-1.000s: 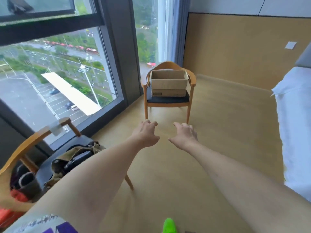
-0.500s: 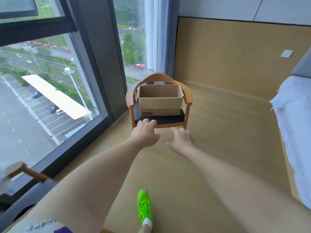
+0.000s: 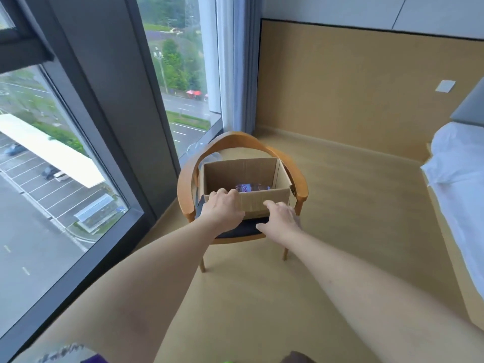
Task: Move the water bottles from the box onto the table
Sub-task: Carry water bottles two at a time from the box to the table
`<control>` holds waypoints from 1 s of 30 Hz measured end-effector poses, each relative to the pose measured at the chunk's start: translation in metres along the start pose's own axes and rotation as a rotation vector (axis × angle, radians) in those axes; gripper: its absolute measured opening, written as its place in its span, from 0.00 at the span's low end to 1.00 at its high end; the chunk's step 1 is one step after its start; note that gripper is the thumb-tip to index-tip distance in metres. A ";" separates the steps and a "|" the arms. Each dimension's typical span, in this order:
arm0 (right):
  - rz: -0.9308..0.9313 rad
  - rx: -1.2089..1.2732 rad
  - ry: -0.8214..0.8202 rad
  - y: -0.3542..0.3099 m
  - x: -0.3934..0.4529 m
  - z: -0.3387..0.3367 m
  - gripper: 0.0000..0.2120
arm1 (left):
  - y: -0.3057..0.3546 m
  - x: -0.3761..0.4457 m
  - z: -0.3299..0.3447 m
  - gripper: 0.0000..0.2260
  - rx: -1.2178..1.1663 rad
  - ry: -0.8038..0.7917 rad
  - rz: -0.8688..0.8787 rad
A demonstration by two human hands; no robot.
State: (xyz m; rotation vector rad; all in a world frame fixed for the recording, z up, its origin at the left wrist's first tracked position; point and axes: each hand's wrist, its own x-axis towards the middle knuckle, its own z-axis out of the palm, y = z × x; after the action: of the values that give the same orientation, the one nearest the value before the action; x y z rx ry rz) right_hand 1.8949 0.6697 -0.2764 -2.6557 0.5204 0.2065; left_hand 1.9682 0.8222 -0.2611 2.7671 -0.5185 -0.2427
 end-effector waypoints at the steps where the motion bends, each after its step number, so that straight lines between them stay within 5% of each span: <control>1: 0.003 0.000 -0.011 -0.002 0.016 0.001 0.32 | -0.004 0.014 0.003 0.20 0.007 -0.018 0.005; 18: -0.016 -0.007 -0.236 0.020 0.329 0.015 0.31 | -0.028 0.299 0.046 0.26 0.018 -0.220 -0.190; 30: 0.110 -0.050 -0.511 0.060 0.426 0.072 0.32 | -0.056 0.389 0.130 0.24 -0.029 -0.451 -0.303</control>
State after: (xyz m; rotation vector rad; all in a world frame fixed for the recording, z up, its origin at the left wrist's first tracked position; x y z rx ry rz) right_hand 2.2582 0.5111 -0.4583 -2.4825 0.4890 0.9095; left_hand 2.3151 0.6894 -0.4435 2.7517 -0.1870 -0.9486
